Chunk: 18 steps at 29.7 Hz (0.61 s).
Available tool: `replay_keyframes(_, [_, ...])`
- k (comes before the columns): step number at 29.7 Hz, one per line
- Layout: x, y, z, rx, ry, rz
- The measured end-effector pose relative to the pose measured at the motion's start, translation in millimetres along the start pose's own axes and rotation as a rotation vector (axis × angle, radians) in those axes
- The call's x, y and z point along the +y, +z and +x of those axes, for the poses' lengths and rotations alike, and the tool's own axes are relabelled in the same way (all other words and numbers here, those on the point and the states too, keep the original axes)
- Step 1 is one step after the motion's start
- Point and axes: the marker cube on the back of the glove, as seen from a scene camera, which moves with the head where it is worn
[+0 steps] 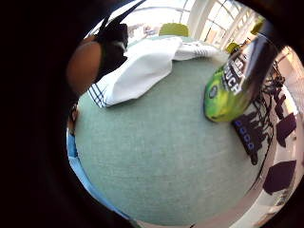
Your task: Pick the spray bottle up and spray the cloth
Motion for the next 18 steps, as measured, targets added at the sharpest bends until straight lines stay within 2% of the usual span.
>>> replay_keyframes(10, [36,-36,60,-0.346,0.221,0.168])
replay_keyframes(18, [30,-49,107,-0.498,0.374,0.252])
